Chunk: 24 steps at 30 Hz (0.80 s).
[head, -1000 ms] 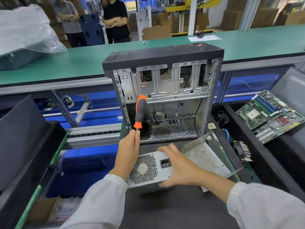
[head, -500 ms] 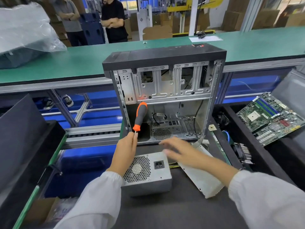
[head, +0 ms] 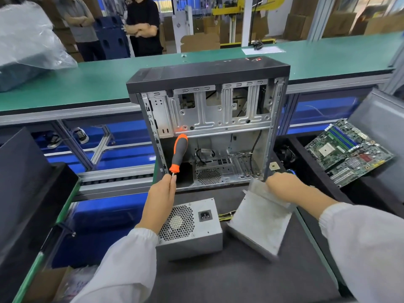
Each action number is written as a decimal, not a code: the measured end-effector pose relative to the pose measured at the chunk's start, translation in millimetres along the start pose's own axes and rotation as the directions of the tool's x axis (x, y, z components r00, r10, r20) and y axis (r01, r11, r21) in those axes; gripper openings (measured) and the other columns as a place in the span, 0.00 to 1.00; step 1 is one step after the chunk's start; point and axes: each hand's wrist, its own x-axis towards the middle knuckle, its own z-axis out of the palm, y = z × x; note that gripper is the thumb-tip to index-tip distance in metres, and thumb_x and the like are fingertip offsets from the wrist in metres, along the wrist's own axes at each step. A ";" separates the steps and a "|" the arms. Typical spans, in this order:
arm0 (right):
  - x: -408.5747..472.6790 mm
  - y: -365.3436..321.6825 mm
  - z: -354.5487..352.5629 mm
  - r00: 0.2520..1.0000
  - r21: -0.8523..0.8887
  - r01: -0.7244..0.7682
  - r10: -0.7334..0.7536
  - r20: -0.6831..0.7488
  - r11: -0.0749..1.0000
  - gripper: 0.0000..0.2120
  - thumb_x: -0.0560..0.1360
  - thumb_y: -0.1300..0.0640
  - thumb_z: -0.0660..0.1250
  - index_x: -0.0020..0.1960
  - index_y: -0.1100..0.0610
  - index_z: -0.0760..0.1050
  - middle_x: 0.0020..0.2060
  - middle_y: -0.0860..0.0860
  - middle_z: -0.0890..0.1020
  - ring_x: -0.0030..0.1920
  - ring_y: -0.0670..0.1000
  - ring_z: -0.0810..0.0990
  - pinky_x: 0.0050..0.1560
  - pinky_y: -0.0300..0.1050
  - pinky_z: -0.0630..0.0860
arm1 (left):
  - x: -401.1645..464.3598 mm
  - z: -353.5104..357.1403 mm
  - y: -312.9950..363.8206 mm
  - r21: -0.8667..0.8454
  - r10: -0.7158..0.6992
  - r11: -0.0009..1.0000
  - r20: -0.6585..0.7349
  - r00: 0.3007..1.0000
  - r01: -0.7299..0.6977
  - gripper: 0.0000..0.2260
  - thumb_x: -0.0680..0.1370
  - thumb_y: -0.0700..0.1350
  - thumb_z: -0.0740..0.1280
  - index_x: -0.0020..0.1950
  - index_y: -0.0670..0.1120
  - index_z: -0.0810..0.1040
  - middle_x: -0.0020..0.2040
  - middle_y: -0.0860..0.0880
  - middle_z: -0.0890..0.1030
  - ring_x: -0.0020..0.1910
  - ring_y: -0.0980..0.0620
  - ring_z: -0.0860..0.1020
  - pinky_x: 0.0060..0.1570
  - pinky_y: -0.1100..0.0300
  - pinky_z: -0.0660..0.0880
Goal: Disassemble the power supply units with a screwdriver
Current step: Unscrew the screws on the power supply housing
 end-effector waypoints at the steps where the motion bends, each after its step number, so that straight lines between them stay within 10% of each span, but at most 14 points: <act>1: -1.9 5.3 2.8 0.999 0.079 -0.033 0.029 0.043 0.996 0.07 0.80 0.62 0.56 0.49 0.61 0.72 0.46 0.56 0.77 0.46 0.56 0.79 0.44 0.46 0.71 | -0.5 0.0 -0.1 -0.003 0.003 1.000 0.002 1.000 -0.003 0.12 0.84 0.46 0.56 0.42 0.43 0.70 0.33 0.44 0.76 0.30 0.45 0.74 0.27 0.62 0.65; 4: -2.8 16.2 7.6 0.986 0.268 -0.130 0.095 0.141 0.955 0.14 0.82 0.61 0.54 0.37 0.58 0.63 0.34 0.52 0.70 0.32 0.50 0.71 0.33 0.42 0.70 | -1.8 -0.1 -1.0 -0.006 0.011 1.000 0.002 1.000 -0.011 0.12 0.84 0.46 0.56 0.43 0.42 0.70 0.33 0.43 0.75 0.30 0.45 0.73 0.26 0.61 0.65; 24: -30.8 39.1 16.8 0.940 0.278 -0.080 -0.020 0.339 0.957 0.15 0.79 0.53 0.61 0.36 0.56 0.63 0.35 0.53 0.69 0.36 0.57 0.77 0.48 0.57 0.78 | -2.9 3.5 -4.1 0.017 0.067 0.998 -0.034 0.997 -0.066 0.13 0.84 0.47 0.56 0.40 0.45 0.68 0.29 0.46 0.72 0.26 0.47 0.70 0.25 0.59 0.63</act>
